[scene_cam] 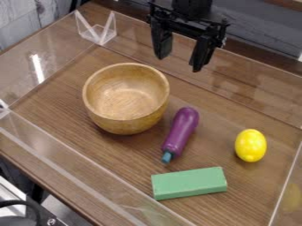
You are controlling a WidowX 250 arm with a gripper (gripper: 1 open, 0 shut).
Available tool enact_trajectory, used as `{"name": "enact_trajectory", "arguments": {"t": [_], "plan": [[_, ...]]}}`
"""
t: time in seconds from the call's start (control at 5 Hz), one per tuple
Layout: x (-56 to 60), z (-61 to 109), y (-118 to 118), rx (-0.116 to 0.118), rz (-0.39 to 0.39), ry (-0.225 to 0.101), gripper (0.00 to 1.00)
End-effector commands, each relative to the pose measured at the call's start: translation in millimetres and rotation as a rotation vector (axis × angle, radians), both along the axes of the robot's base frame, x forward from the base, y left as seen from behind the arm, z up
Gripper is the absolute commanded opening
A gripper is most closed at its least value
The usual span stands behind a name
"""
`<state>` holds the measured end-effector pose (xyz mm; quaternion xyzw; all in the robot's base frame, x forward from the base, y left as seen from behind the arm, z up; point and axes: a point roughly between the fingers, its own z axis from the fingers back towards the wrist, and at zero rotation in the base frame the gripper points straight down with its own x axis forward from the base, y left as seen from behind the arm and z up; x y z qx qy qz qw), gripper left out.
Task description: Put the purple eggplant in the brown bowl
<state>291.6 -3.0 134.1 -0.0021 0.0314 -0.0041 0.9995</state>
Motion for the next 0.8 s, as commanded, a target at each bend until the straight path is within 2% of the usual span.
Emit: {"name": "enact_trajectory", "arguments": {"t": [0.0,0.2,0.6], "plan": [[-3.4,-12.3,-1,0.0,-0.003,0.019,1.0],[-13.3,-34.3,-5,-0.013,-0.015,0.024,1.0],[-25.0,-61.6,-14,-0.026,-0.036,0.01,1.0]]}}
